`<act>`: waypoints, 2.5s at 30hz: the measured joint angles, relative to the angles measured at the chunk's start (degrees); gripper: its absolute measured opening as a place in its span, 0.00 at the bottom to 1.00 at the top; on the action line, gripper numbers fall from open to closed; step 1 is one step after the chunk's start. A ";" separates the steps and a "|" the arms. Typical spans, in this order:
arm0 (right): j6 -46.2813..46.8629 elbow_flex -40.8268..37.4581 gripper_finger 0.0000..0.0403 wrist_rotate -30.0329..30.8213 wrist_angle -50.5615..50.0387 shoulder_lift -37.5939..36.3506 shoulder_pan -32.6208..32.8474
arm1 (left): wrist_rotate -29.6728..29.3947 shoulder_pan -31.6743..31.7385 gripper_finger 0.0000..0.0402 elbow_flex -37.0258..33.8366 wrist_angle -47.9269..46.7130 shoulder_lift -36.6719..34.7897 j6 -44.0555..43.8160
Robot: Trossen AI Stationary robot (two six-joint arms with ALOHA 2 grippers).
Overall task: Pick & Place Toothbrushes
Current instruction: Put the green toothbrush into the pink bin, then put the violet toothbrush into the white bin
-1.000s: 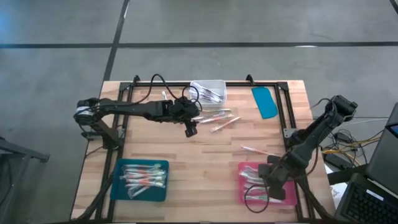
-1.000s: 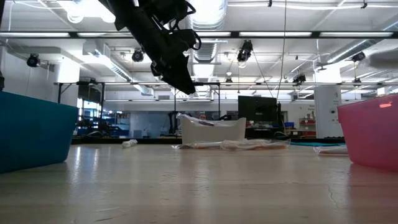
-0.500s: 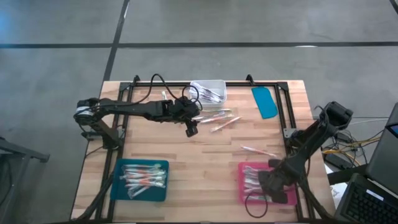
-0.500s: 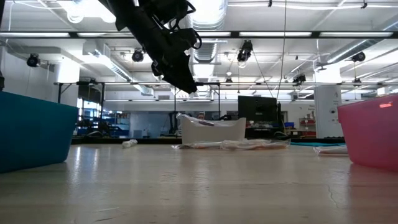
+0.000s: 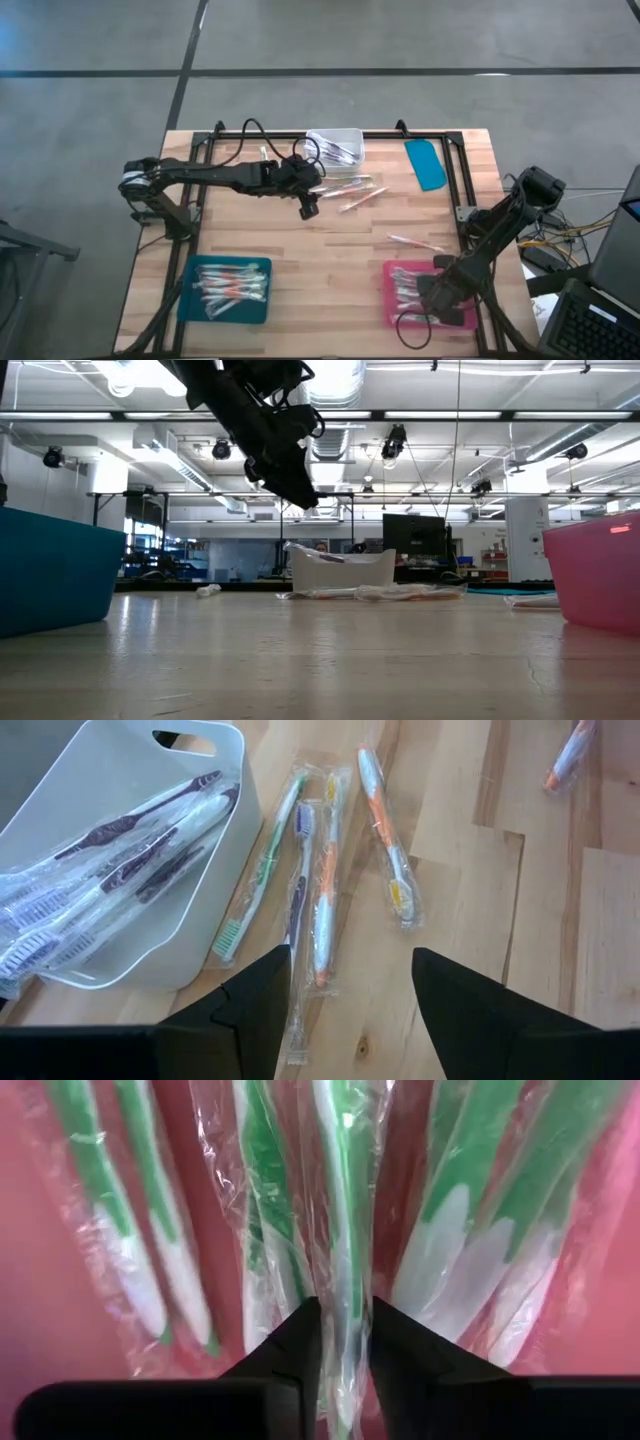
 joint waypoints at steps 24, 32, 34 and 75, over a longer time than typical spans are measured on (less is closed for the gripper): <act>6.46 4.30 0.32 -5.82 -6.08 -11.52 -0.61 | 0.02 0.00 0.53 0.00 1.77 0.02 -0.14; 6.25 8.25 0.20 -1.76 -6.10 -15.10 -2.67 | 0.02 0.00 0.53 0.00 1.73 0.02 -0.36; 4.80 9.54 0.18 -0.75 -6.06 -15.58 -3.49 | 0.02 0.00 0.53 0.00 1.73 0.02 -0.36; -45.24 12.42 0.02 55.18 3.48 -16.28 -35.37 | 2.61 -4.31 0.53 0.12 17.52 4.36 0.14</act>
